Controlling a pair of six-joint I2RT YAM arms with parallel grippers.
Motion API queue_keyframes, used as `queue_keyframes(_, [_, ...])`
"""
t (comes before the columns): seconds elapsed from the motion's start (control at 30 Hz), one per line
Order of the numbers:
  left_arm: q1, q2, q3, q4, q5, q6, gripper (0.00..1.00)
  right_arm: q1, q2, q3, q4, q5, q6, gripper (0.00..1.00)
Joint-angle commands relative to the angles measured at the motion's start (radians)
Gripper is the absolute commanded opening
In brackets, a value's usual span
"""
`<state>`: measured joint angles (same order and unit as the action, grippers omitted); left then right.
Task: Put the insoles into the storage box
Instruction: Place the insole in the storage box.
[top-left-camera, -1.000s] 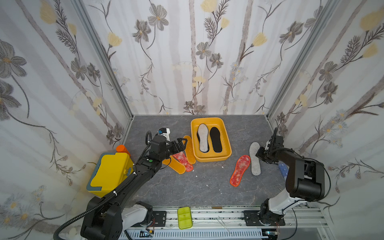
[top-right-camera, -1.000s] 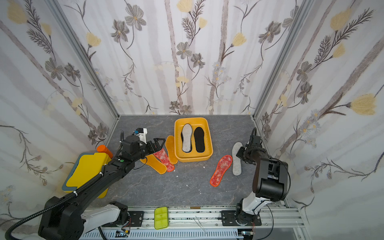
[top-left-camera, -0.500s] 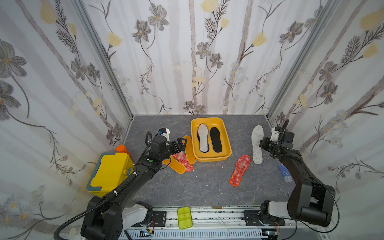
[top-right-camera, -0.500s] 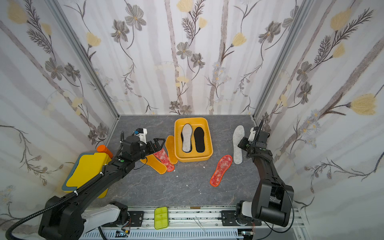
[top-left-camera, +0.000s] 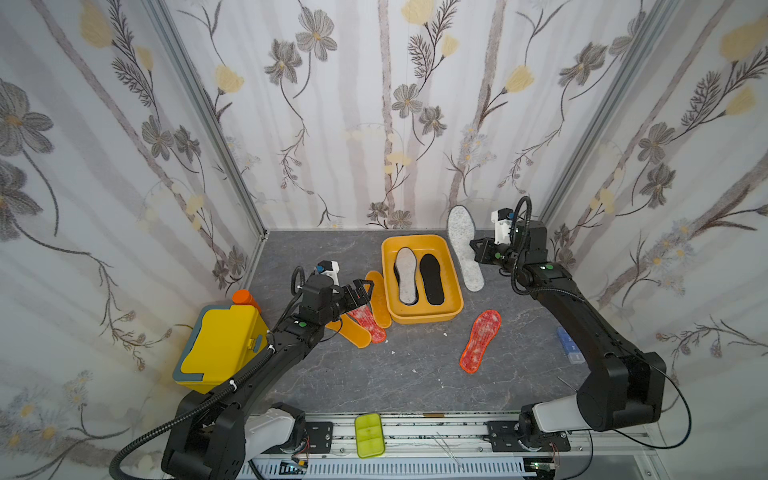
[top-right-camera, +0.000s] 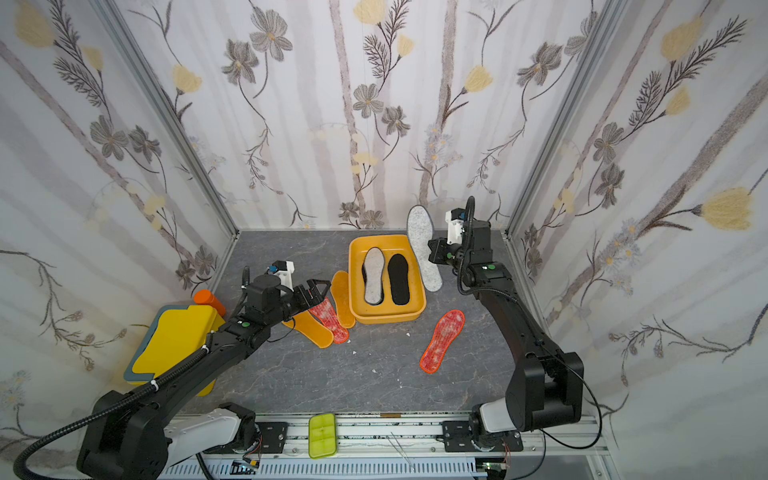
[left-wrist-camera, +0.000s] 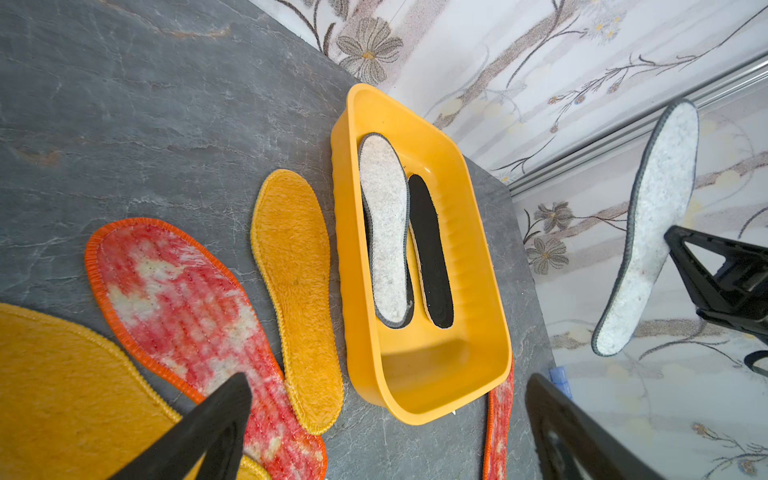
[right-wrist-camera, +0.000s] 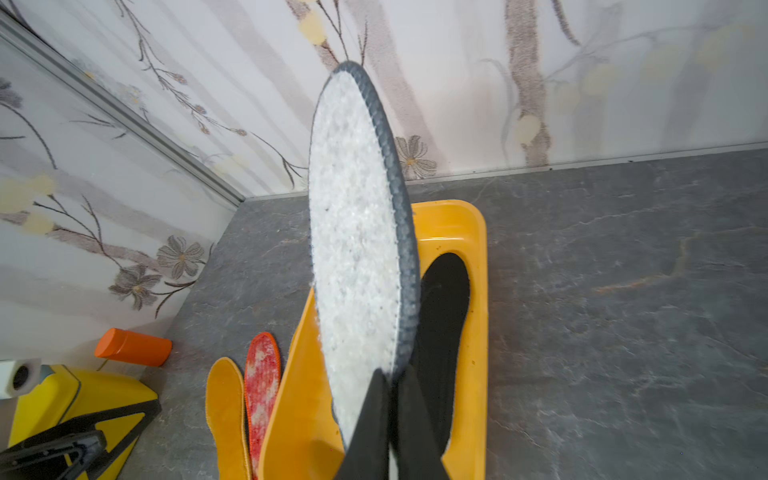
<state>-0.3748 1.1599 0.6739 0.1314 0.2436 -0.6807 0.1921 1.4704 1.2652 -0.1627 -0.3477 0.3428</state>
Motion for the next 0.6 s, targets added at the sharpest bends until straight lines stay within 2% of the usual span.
queue_keyframes(0.0, [0.0, -0.009, -0.009, 0.031, -0.002, -0.01, 1.0, 0.04, 0.062, 0.052, 0.008, 0.054, 0.077, 0.0])
queue_keyframes(0.17, [0.0, -0.025, -0.016, 0.024, -0.013, -0.011, 1.0, 0.078, 0.183, 0.071, 0.069, 0.057, 0.169, 0.0])
queue_keyframes(0.57, [0.001, -0.036, -0.022, 0.01, -0.026, -0.008, 1.0, 0.137, 0.395, 0.109, 0.055, 0.104, 0.225, 0.0])
